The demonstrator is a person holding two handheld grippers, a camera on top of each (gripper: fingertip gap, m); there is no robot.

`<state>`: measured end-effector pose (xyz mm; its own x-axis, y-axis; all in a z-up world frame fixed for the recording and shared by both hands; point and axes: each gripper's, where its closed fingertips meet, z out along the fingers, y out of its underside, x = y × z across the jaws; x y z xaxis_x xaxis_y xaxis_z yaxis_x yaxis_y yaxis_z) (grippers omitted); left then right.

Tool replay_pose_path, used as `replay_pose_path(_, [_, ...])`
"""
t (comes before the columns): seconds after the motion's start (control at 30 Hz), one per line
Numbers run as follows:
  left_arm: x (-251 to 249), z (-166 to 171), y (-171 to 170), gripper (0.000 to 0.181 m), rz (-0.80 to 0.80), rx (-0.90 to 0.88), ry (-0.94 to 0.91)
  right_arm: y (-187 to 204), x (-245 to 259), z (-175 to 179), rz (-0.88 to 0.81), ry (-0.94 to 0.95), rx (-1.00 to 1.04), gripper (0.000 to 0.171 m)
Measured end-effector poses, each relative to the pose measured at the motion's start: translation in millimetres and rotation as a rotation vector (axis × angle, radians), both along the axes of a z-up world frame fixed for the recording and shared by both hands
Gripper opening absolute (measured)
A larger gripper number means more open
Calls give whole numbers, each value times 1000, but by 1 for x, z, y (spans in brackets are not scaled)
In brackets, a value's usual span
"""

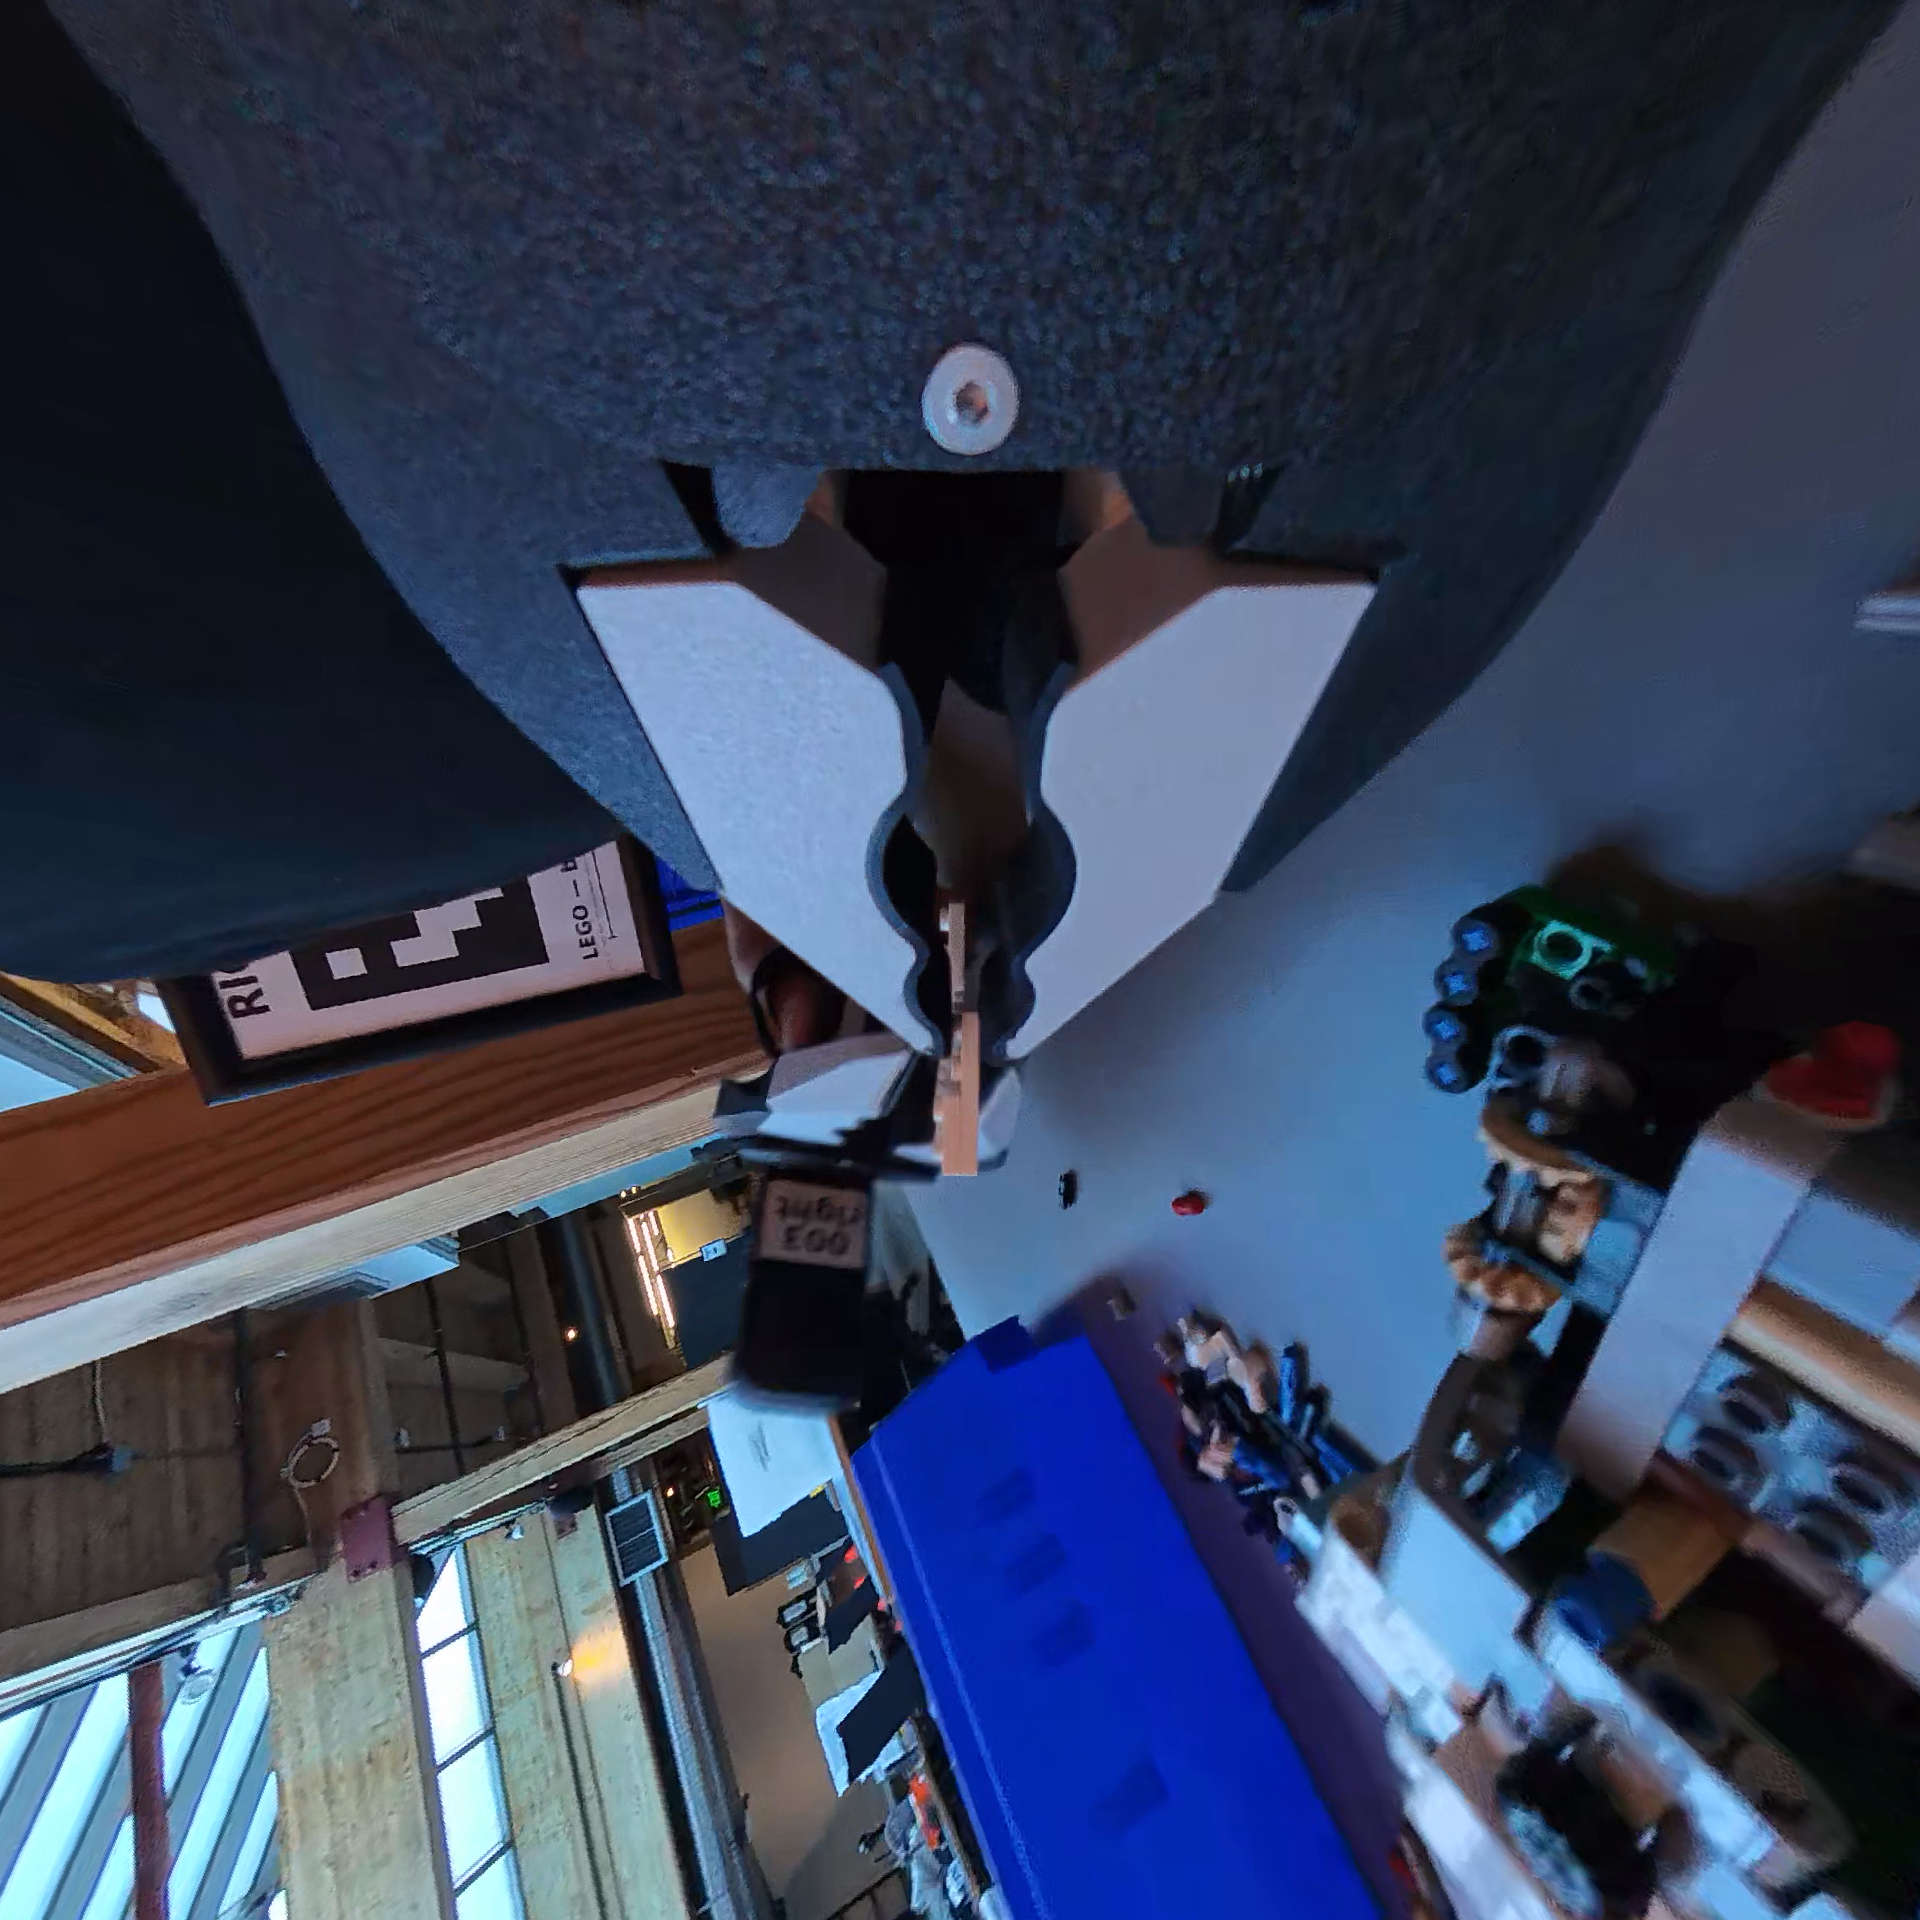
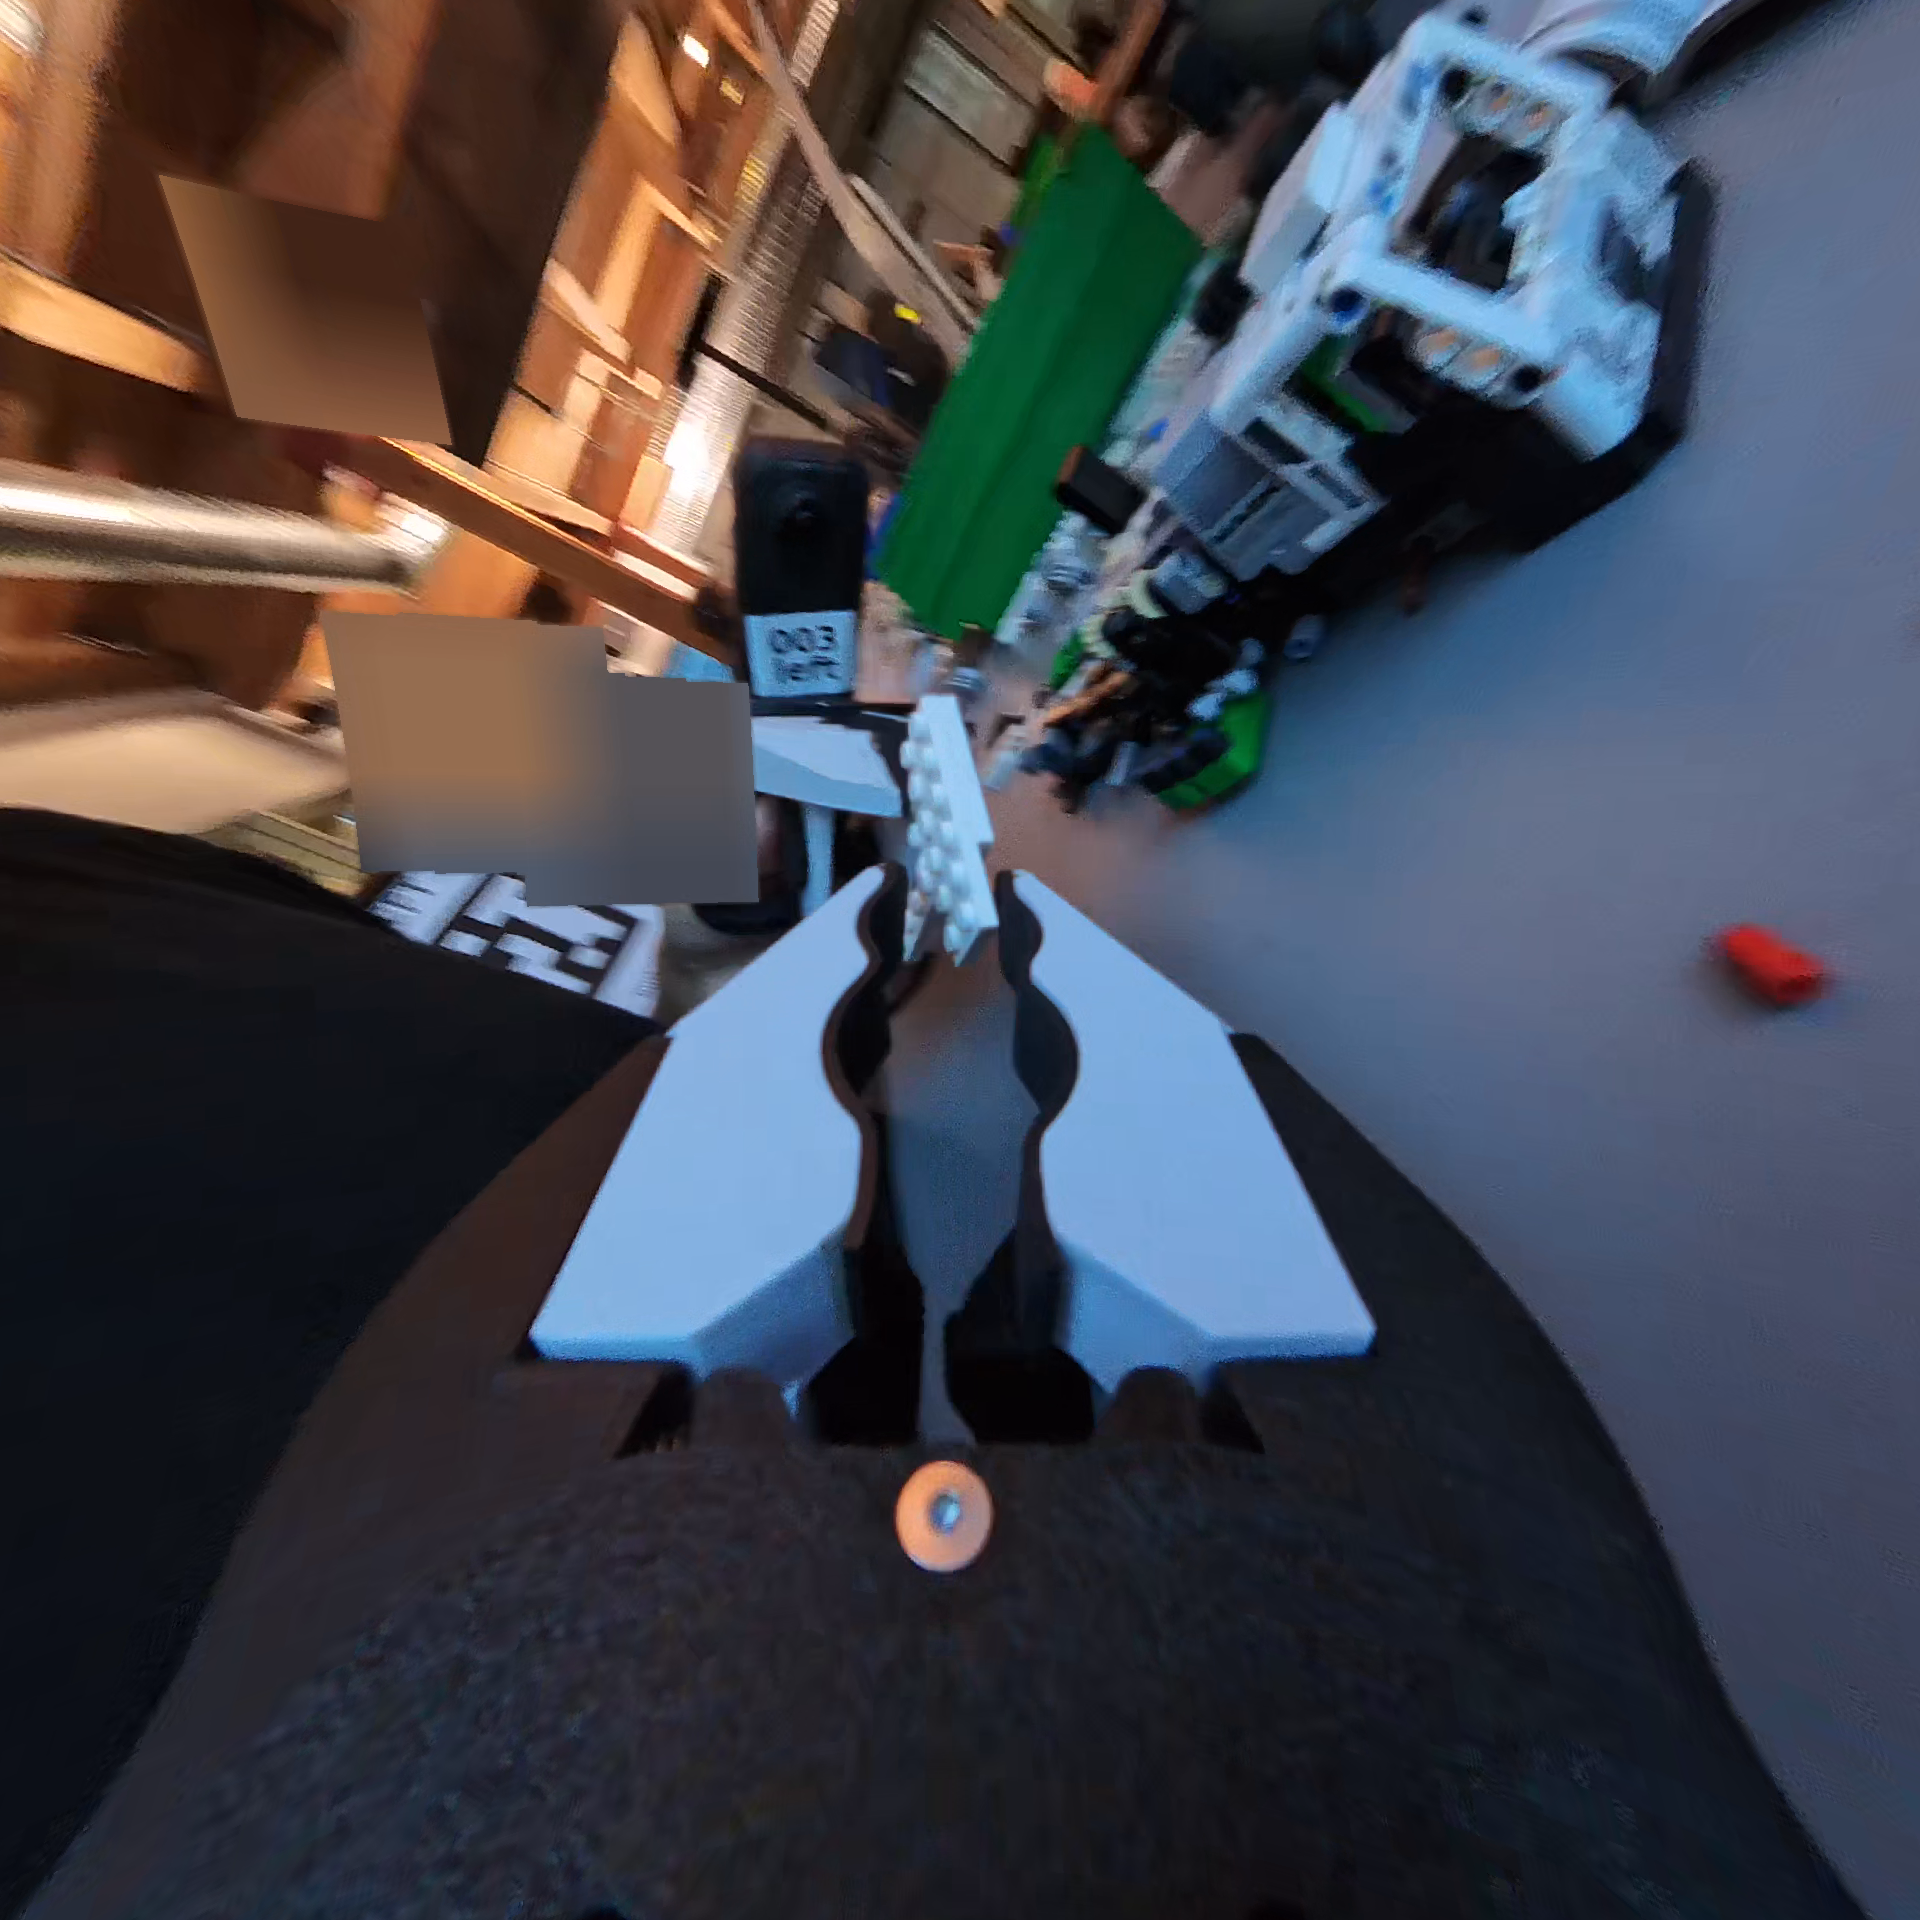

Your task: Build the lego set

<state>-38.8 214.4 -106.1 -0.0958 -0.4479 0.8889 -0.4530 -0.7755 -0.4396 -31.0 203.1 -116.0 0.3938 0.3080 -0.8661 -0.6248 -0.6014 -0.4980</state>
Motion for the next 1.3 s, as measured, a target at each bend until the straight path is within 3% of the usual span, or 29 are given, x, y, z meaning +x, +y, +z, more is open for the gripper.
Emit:
replay_pose_path(0.17, [-11,-34,2,2,-33,-26,180,-3,62,-12,-181,-549,40,27])
replay_pose_path(0.3, [-15,-51,-2,3,-54,-36,289,-2,83,-1,-243,-772,180,38])
replay_pose_path(0.63, [-16,-74,-11,4,-64,78,423,-1,106,8,-400,-794,238,31])
replay_pose_path(0.9, [-25,-77,6,11,-37,390,459,-2,123,3,-485,-905,201,29])
replay_pose_path(1.13, [-34,-66,20,19,15,690,397,1,125,-4,-493,-978,158,28])
replay_pose_path(1.3, [-62,-29,54,23,250,878,217,1,126,-6,-513,-1043,145,27])
